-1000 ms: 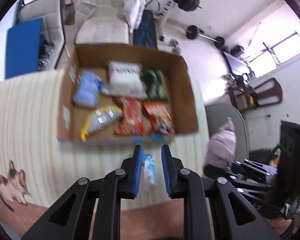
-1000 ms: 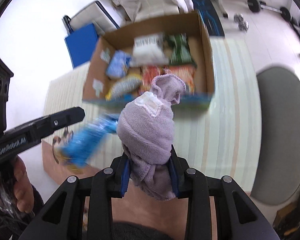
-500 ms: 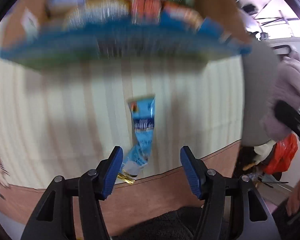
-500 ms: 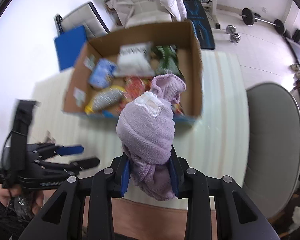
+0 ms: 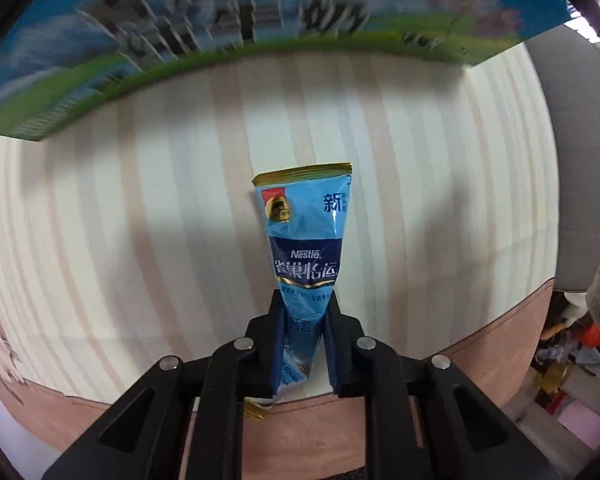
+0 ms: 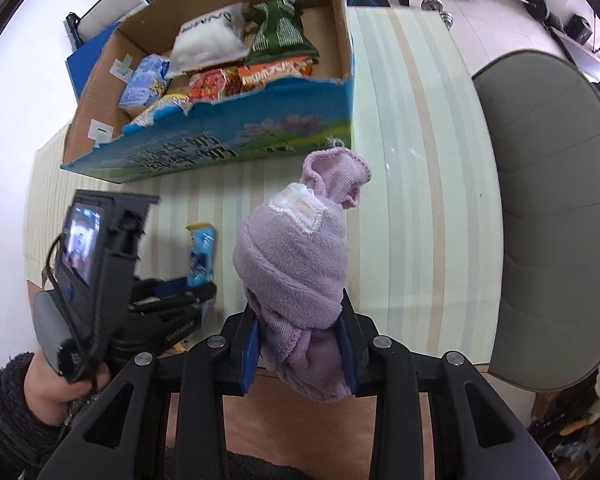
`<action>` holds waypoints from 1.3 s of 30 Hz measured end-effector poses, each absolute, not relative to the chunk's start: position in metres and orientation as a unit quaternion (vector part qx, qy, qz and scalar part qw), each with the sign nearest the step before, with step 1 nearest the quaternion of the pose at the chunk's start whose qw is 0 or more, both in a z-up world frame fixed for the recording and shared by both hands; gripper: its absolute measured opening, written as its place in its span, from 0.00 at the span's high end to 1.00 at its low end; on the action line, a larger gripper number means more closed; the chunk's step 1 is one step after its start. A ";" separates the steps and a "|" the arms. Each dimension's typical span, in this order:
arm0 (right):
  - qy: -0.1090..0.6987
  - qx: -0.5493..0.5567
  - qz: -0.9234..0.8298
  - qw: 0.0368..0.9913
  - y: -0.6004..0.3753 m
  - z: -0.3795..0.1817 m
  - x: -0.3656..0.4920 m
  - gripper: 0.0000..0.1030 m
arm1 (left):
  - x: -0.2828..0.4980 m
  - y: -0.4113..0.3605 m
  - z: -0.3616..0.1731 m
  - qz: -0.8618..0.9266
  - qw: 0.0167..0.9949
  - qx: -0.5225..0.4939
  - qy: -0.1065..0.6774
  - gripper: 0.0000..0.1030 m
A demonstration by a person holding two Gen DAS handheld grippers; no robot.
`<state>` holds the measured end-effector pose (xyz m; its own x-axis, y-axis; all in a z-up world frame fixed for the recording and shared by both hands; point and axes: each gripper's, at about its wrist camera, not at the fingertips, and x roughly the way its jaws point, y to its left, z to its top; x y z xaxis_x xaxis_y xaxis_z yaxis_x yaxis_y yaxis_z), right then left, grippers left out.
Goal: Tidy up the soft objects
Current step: 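Lift the packet and cloth and carry both over the box, then lower packet and cloth into the box and open both tools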
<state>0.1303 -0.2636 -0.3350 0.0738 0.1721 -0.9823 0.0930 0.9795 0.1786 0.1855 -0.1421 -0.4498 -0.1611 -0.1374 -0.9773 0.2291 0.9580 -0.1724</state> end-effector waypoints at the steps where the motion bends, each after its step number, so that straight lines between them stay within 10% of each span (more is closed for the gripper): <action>1: 0.677 0.099 0.028 0.729 -0.264 -0.330 0.132 0.66 | 0.183 -0.138 -0.437 -0.146 0.655 0.022 0.742 0.87; 15: 0.611 0.117 0.087 0.778 -0.260 -0.227 0.200 0.66 | 0.282 -0.056 -0.223 -0.171 0.770 -0.060 0.612 0.87; 32: 0.680 -0.032 0.015 0.732 -0.229 -0.314 0.345 0.66 | 0.411 -0.031 -0.352 -0.048 0.675 0.024 0.736 0.82; 39: 0.689 -0.061 -0.016 0.722 -0.226 -0.344 0.366 0.20 | 0.417 -0.019 -0.370 -0.029 0.682 -0.004 0.731 0.37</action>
